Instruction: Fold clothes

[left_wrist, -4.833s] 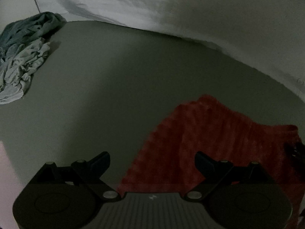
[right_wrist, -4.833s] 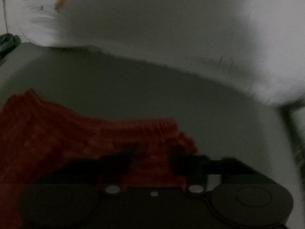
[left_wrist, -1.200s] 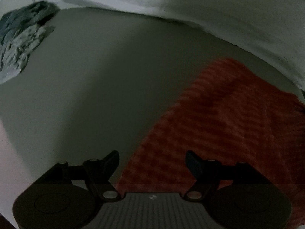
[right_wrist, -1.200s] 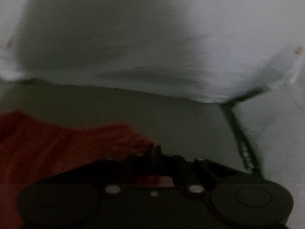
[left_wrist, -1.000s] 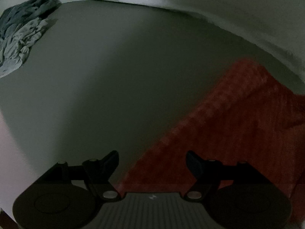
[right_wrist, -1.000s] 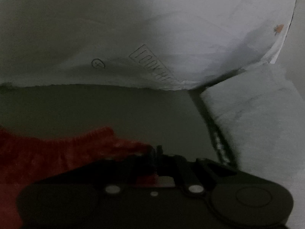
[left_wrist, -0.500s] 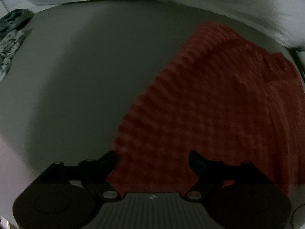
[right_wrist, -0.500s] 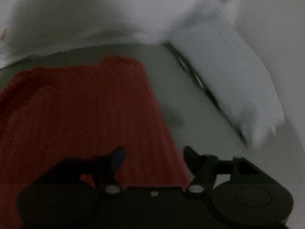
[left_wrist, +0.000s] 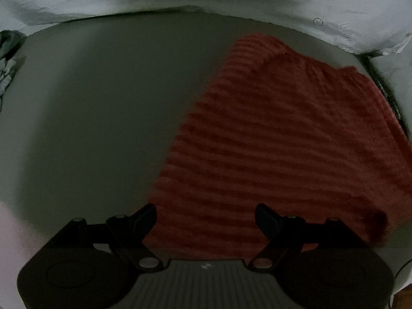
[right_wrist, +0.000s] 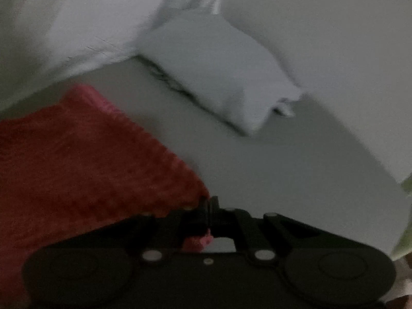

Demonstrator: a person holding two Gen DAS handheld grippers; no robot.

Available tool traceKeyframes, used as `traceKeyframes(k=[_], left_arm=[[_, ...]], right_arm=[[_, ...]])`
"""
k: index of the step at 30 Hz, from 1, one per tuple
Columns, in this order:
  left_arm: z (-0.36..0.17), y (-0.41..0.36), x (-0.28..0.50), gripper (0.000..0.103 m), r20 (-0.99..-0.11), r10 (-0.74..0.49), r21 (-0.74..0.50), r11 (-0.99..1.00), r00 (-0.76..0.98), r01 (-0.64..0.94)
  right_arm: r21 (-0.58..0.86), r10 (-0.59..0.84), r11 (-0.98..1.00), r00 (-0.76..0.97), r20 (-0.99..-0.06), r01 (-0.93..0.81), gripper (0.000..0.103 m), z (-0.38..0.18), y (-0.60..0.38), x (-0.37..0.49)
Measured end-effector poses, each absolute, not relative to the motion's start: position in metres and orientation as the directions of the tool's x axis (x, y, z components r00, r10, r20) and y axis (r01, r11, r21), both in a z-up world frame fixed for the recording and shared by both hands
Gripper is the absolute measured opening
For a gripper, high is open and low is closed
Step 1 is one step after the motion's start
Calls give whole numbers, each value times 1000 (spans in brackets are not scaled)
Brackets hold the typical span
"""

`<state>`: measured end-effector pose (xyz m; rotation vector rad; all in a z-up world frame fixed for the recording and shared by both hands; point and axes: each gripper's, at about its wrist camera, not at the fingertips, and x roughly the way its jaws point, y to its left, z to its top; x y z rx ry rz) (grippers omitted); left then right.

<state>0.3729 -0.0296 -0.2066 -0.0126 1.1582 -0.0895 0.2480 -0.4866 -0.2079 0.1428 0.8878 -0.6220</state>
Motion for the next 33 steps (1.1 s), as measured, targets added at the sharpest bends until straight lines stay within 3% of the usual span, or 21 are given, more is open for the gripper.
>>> traceKeyframes(k=[2,4,5,6,12,16,20,26,28,29,30,31,33], left_arm=[[-204,-27,368,84,-910,-83,-58,996,405,75],[-202,-20,363,84,-910,-78,-56,996,408,65],[-203,-15,361,84,-909,-78,-63,997,409,51],[-203,-11,359,84,-909,-79,-70,997,409,37],[-219,4,354,84,-917,-54,-66,998,396,-17],[-227,5,348,84,-926,-59,-70,997,373,-16],[-225,10,342,84,-924,-66,-74,997,377,-8],[-226,10,340,84,-924,-74,-79,997,376,3],[-229,4,342,84,-924,-77,-78,997,374,12],[-230,3,342,84,-924,-75,-74,997,374,17],[-230,2,342,84,-924,-73,-70,997,374,22],[-230,1,342,84,-924,-74,-70,997,376,25],[-230,1,342,84,-922,-77,-70,997,380,31]], right_arm=[[-219,-488,817,437,-756,533,9,-206,-481,249],[-249,-499,827,454,-738,505,27,-200,-468,247],[-228,-483,838,479,-733,496,48,-196,-459,246],[-189,-453,852,506,-734,488,52,-192,-449,245],[32,-178,952,637,-750,304,52,-192,-377,254],[-45,-102,994,641,-760,104,54,-202,-326,260],[-181,-116,983,632,-766,-40,66,-208,-292,247],[-195,-111,977,582,-805,-84,68,-217,-287,237],[-208,-128,975,554,-823,-83,64,-225,-287,239],[-198,-117,976,547,-829,-92,51,-227,-288,240],[-197,-115,976,540,-833,-96,19,-229,-289,240],[-212,-130,973,536,-834,-93,6,-228,-288,239],[-220,-146,972,527,-837,-81,2,-223,-288,237]])
